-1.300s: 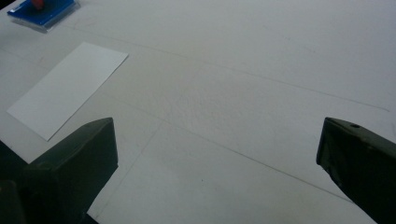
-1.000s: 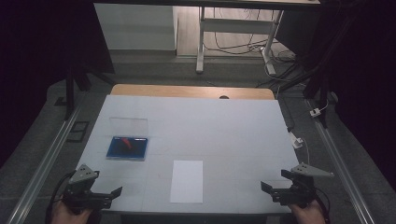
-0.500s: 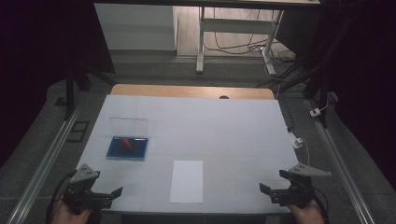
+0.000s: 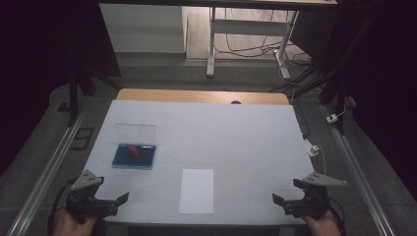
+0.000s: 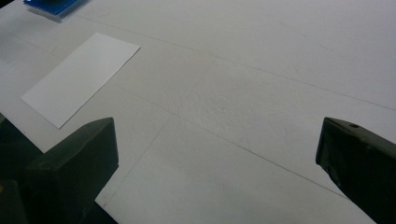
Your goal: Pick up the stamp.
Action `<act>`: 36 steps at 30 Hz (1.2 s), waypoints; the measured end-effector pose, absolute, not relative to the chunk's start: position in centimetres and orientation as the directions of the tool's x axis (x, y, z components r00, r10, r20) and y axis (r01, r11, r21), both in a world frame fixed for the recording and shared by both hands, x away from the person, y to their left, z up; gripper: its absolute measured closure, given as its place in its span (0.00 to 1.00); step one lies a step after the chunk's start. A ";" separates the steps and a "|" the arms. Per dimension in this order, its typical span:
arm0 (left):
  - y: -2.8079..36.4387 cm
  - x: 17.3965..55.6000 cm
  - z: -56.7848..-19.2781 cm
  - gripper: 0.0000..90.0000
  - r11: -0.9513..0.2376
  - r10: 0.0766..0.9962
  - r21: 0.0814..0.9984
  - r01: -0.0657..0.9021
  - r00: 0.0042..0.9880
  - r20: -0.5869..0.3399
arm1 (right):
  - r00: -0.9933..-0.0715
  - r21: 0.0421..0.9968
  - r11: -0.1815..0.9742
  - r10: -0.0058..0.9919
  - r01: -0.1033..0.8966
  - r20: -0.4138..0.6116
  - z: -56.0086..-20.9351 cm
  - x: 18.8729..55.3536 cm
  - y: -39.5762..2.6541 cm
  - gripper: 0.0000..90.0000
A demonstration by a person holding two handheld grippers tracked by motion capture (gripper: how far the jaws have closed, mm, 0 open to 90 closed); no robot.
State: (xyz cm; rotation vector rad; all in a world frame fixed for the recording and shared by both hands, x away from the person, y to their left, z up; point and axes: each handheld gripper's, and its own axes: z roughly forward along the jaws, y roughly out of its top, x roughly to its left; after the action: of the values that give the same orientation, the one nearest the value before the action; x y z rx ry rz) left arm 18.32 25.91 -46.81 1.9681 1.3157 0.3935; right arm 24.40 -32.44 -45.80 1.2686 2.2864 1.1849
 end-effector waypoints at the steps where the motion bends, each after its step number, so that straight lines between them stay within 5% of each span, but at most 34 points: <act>1: 26.0 18.4 -46.8 0.00 -0.213 0.893 0.712 0.669 0.430 -0.136 | -0.581 0.764 0.282 0.801 0.580 0.145 -45.8 24.4 -32.4 0.00; 36: 27.0 24.2 -47.9 0.00 -0.259 0.877 0.720 0.644 0.469 -0.104 | -0.597 0.751 0.313 0.791 0.582 0.134 -45.9 24.5 -32.1 0.00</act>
State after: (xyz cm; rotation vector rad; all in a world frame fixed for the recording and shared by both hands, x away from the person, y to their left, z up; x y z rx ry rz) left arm 24.19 26.97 -47.88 2.0007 1.2606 0.4143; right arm 24.51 -32.08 -45.89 1.2462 2.3219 1.1598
